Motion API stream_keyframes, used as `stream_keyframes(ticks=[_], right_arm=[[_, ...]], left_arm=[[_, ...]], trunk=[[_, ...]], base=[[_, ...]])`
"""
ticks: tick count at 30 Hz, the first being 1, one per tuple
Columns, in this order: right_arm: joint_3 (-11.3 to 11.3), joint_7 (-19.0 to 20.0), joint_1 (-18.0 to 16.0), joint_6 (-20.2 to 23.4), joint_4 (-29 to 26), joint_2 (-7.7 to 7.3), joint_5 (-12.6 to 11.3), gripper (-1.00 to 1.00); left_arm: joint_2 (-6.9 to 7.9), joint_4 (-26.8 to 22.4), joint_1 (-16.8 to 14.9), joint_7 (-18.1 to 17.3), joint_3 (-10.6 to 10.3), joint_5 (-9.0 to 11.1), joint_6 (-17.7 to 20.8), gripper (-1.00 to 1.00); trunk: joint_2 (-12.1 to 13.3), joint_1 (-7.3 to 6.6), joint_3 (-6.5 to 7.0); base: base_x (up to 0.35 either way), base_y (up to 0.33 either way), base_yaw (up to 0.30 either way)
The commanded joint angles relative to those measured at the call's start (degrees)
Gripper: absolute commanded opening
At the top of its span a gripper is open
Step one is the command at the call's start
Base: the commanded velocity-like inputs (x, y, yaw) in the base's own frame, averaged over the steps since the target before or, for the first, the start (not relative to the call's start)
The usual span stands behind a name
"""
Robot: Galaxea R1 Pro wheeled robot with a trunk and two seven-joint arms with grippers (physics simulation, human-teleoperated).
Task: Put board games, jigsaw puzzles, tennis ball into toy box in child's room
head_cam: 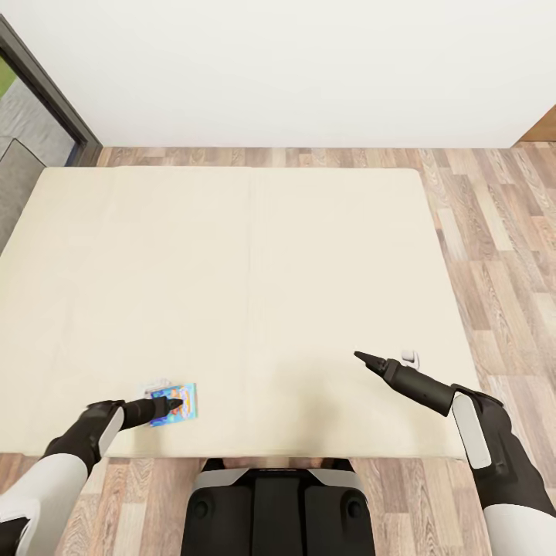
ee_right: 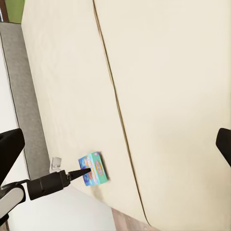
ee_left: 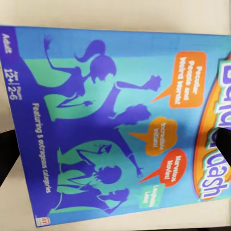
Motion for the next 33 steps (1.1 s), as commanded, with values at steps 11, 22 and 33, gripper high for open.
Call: stream_keyframes(ticks=[11,22,33], right_arm=[[-0.07,0.17,-0.03,0.27,0.00,0.00,-0.01,1.00],[-0.03,0.04,-0.03,0.27,0.10,0.04,0.02,1.00],[0.02,0.03,-0.03,0.27,0.62,0.07,1.77,1.00]], left_arm=[[-1.30,-0.06,0.03,-0.50,0.29,0.35,0.61,1.00],[-1.31,-0.06,0.03,-0.57,0.29,0.35,0.52,1.00],[-1.31,-0.06,0.03,-0.57,0.29,0.35,0.51,1.00]], trunk=[[-0.06,0.05,-0.07],[-0.06,0.05,-0.07],[-0.06,0.05,-0.07]], base=[[0.000,-0.083,0.000],[0.000,-0.120,0.000],[0.000,-0.009,0.000]])
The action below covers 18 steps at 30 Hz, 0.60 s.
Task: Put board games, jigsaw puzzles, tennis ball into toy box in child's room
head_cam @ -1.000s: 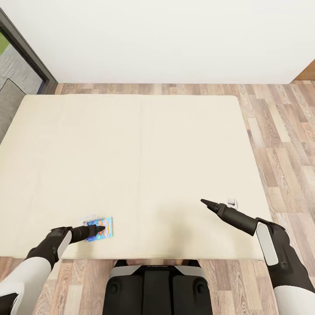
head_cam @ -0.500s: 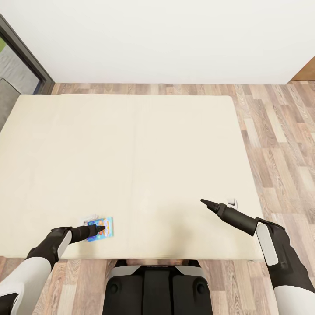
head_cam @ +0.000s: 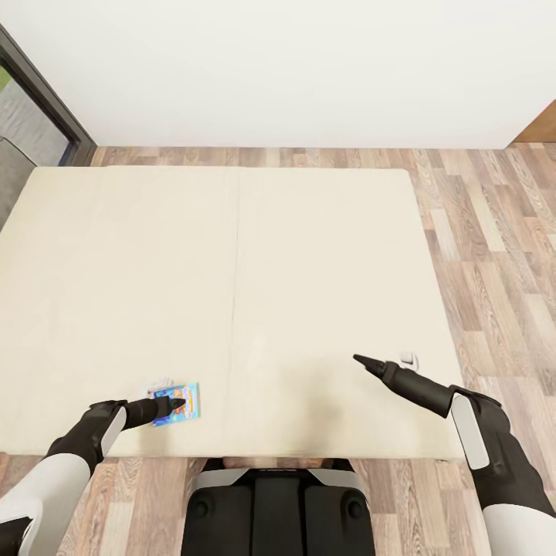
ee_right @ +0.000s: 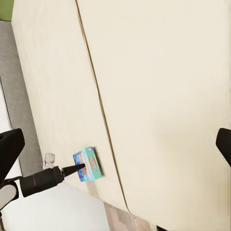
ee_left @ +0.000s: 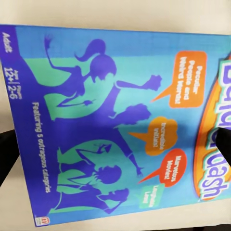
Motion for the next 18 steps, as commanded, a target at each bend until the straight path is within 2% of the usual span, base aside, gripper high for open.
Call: stream_keyframes(ticks=[1,6,18], right_arm=[[-0.08,0.19,-0.03,0.27,0.00,0.01,0.16,1.00],[-0.13,0.22,-0.03,0.27,-0.01,0.02,0.61,1.00],[-0.08,0.23,-0.03,0.27,0.00,0.02,0.72,1.00]], left_arm=[[-0.78,-0.04,0.04,-0.33,0.22,0.18,0.57,1.00],[-0.78,-0.04,0.04,-0.33,0.22,0.18,0.57,1.00],[-0.78,-0.04,0.04,-0.33,0.22,0.18,0.57,1.00]], trunk=[[-0.06,0.05,-0.07],[-0.06,0.05,-0.07],[-0.06,0.05,-0.07]], base=[[0.000,-0.067,0.000],[0.000,-0.197,0.000],[0.000,-0.279,0.000]])
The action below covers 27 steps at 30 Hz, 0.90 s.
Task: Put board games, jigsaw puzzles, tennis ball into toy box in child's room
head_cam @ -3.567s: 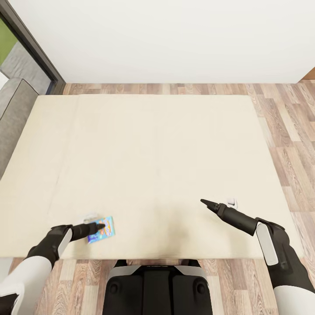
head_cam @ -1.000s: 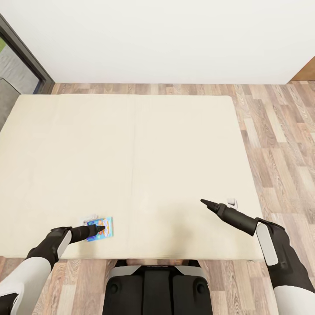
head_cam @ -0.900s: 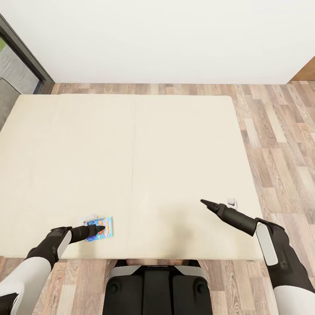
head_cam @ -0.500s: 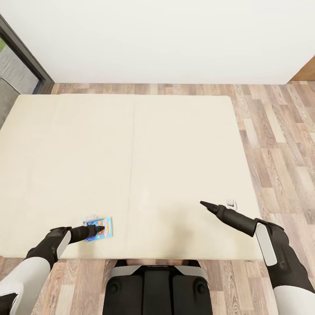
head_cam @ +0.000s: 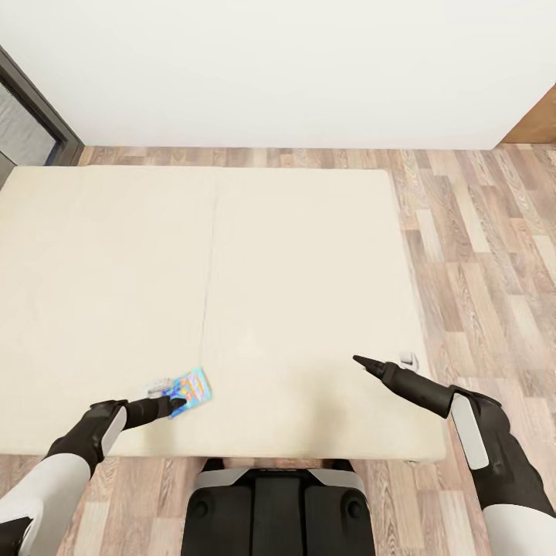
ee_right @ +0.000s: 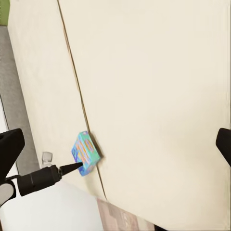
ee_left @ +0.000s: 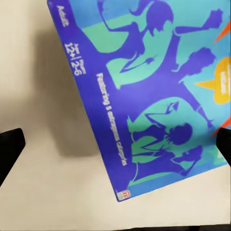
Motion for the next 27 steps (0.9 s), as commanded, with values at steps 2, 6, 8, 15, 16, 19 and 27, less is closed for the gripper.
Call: stream_keyframes(ticks=[2,6,8,15,16,19,27], right_arm=[[-0.05,0.18,-0.03,0.26,0.01,0.00,0.00,1.00],[-0.04,0.18,-0.03,0.26,0.01,0.00,0.00,1.00],[-0.04,0.18,-0.03,0.26,0.01,0.00,0.00,1.00],[-0.04,0.18,-0.03,0.26,0.01,0.00,0.04,1.00],[-0.04,0.18,-0.03,0.26,0.01,0.00,0.03,1.00],[-0.04,0.18,-0.03,0.26,0.01,0.00,0.04,1.00],[-0.04,0.18,-0.03,0.26,0.01,0.00,0.06,1.00]], left_arm=[[-0.74,-0.07,0.05,-0.19,0.46,-0.66,0.24,1.00],[-0.74,-0.08,0.05,-0.22,0.46,-0.64,0.20,1.00],[-0.74,-0.08,0.05,-0.23,0.46,-0.65,0.20,1.00],[-0.73,-0.07,0.05,-0.25,0.46,-0.65,0.19,1.00],[-0.73,-0.09,0.05,-0.25,0.46,-0.65,0.19,1.00],[-0.74,-0.09,0.05,-0.26,0.46,-0.64,0.19,1.00],[-0.74,-0.12,0.05,-0.25,0.46,-0.66,0.19,1.00]], trunk=[[-0.05,0.07,-0.07],[-0.05,0.07,-0.07],[-0.05,0.07,-0.07],[-0.05,0.07,-0.07],[-0.05,0.07,-0.07],[-0.05,0.07,-0.07],[-0.05,0.07,-0.07]], base=[[0.000,-0.175,0.000],[0.000,-0.079,0.000],[0.000,-0.037,0.000],[0.000,-0.012,0.000],[0.000,-0.004,0.000],[0.000,-0.003,0.000],[0.000,0.000,0.000]])
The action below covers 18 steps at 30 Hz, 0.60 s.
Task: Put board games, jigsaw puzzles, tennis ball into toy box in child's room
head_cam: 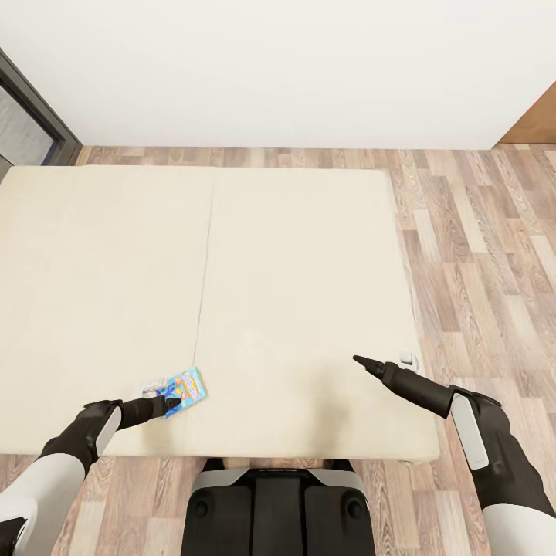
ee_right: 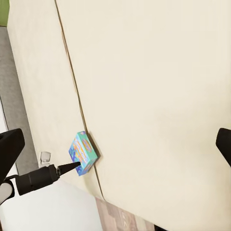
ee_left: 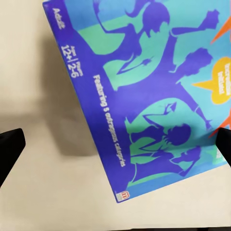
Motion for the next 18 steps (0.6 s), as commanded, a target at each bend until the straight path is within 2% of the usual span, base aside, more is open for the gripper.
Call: stream_keyframes(ticks=[1,18], right_arm=[[-0.07,0.18,-0.03,0.27,-0.01,0.00,0.02,1.00],[-0.07,0.18,-0.03,0.27,-0.01,0.00,-0.02,1.00]], left_arm=[[-1.88,-0.03,0.05,-0.26,0.31,-0.30,0.41,1.00],[-1.85,-0.14,0.05,-0.27,0.31,-0.24,0.38,1.00]], trunk=[[-0.05,0.06,-0.07],[-0.05,0.06,-0.06]], base=[[0.000,0.000,0.000],[0.000,0.000,0.000]])
